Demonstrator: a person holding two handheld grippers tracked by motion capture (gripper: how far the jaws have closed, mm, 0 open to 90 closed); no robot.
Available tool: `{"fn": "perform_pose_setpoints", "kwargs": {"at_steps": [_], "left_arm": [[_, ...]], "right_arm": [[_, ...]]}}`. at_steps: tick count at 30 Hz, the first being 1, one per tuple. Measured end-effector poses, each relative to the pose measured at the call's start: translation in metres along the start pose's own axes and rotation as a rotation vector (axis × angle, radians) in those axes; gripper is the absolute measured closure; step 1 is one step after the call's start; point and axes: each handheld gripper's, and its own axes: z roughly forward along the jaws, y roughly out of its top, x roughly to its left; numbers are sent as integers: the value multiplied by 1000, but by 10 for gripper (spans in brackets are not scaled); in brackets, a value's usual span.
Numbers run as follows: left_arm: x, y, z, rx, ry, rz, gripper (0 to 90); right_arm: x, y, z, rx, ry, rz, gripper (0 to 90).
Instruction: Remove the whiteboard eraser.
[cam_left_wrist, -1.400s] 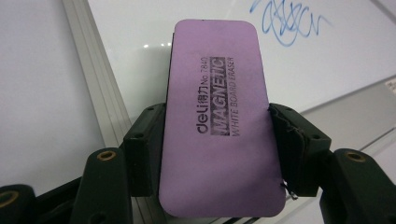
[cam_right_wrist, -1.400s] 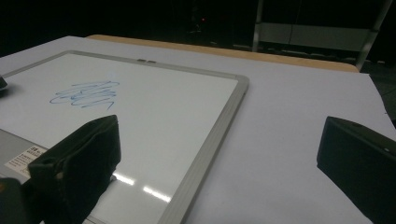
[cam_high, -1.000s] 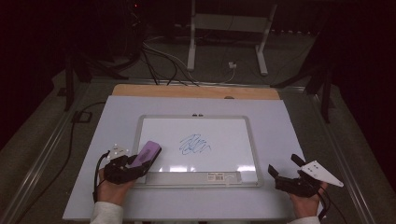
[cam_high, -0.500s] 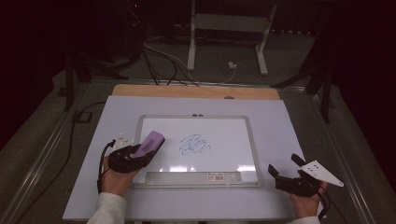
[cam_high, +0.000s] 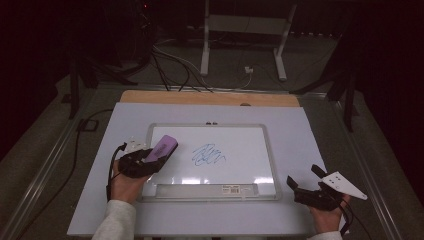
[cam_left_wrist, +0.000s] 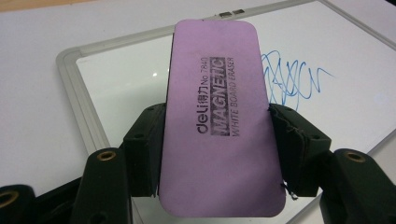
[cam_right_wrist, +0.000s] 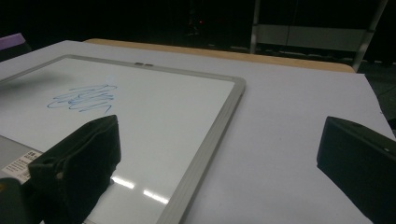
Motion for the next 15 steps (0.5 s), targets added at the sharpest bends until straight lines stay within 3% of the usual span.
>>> {"fn": "perform_pose_setpoints", "kwargs": {"at_steps": [15], "left_arm": [[-2,14,19,26,1,48,417]], "right_arm": [[0,0,0,-1,-1,1,1]]}}
